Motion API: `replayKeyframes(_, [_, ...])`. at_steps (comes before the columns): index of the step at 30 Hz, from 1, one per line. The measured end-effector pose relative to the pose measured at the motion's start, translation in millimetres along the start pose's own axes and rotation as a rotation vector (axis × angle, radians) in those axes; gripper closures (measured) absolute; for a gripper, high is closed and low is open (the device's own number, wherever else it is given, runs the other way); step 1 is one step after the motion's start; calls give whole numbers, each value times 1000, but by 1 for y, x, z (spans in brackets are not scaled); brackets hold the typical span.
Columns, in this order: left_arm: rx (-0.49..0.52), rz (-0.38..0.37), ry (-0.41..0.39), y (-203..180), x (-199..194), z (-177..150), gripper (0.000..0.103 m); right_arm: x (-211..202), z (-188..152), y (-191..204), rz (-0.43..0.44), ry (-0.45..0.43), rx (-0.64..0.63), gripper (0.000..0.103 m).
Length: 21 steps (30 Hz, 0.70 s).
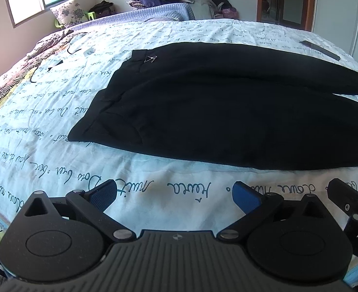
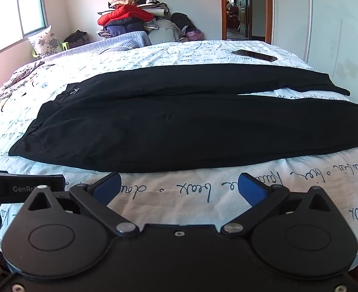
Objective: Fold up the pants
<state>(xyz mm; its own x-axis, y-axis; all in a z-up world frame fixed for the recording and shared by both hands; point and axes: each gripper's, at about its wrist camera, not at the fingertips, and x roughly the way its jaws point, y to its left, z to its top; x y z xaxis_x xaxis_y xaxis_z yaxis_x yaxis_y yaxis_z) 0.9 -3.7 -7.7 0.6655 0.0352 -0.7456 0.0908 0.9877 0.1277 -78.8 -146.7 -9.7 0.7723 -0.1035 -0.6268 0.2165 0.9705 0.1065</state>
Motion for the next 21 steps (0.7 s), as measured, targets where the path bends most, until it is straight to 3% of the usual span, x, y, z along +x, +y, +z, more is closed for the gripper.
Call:
replayKeyframes(13, [-5,5,4,1,0,0,1,-3,0,3,4,-11,-31,0])
replayKeyframes(21, [14,28,-5,0,2,4,1,-6,0,5,50,-40,-49,0])
